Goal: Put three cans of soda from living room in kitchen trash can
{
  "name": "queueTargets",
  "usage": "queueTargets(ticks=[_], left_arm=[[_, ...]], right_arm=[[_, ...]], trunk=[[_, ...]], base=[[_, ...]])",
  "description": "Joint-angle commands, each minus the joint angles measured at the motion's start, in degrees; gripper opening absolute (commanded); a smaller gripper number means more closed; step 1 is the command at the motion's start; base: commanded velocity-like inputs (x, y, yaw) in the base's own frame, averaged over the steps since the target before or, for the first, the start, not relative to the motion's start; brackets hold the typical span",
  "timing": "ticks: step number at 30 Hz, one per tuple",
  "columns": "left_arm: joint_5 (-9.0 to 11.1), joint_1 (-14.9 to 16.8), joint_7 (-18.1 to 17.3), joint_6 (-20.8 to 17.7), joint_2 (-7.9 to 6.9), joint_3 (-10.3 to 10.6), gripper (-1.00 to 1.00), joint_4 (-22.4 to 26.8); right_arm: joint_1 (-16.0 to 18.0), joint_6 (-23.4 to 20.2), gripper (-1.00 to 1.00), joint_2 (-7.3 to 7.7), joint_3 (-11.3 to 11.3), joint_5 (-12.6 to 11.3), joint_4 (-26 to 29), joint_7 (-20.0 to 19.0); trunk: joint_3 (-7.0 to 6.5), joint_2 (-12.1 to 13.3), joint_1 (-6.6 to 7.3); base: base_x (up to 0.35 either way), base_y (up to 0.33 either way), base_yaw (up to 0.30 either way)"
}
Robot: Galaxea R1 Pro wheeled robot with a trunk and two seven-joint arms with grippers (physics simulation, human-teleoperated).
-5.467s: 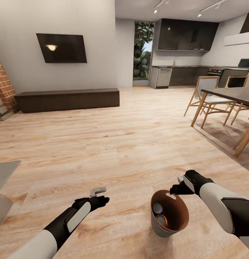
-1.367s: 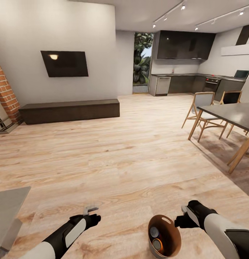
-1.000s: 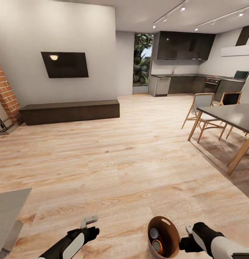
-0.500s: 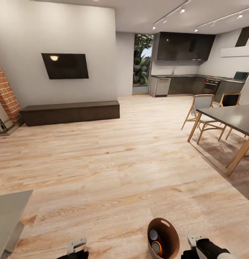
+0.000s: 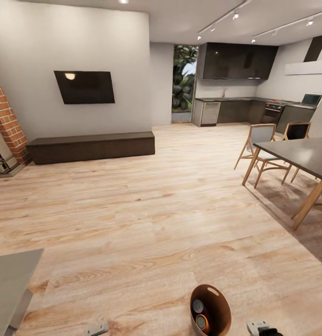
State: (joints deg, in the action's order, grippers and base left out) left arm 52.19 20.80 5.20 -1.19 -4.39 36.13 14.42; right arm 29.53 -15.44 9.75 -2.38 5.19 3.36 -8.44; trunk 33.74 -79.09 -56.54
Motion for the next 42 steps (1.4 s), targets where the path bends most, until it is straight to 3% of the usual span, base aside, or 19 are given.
queueTargets(ticks=[1, 7, 10, 15, 30, 42], left_arm=[[-0.03, -0.34, 0.0, 0.55, 0.0, 0.03, 1.0, -0.02], [-0.03, -1.4, -0.14, 1.64, 0.0, 0.7, 1.0, -0.03], [0.03, -1.99, -0.17, 2.06, -0.06, 2.74, 1.0, -0.05], [0.11, -2.48, -0.18, 3.1, -0.09, 4.27, 1.0, -0.09], [0.19, -3.09, -0.1, 3.3, 0.21, 6.25, 1.0, -0.09], [0.17, -3.14, -0.1, 3.3, 0.43, 6.55, 1.0, -0.09]], right_arm=[[-0.57, 0.6, 1.0, 0.13, 0.01, 0.0, 0.0, 0.0], [-2.01, 1.52, 1.0, 0.58, 0.01, 0.0, -0.15, 0.0], [-3.07, 2.59, 1.0, 0.61, -0.05, 0.0, -0.2, -0.05], [-3.66, 3.37, 1.0, 0.53, -0.08, 0.0, -0.27, -0.08], [-4.57, 3.49, 1.0, 0.24, -0.08, 0.0, -0.28, -0.09], [-4.57, 3.49, 1.0, 0.24, -0.08, -0.06, -0.31, -0.09]], trunk=[[-0.19, 0.42, 0.23], [-1.26, 2.82, 1.54], [-1.8, 4.03, 2.2], [-2.7, 6.03, 3.3], [-5.39, 12.05, 6.6], [-7.55, 16.86, 9.23]], base=[[0.0, 0.0, 0.0], [0.0, 0.0, 0.0], [0.0, 0.0, 0.0], [0.0, 0.0, 0.0], [0.0, 0.0, 0.0], [0.0, 0.0, 0.0]])
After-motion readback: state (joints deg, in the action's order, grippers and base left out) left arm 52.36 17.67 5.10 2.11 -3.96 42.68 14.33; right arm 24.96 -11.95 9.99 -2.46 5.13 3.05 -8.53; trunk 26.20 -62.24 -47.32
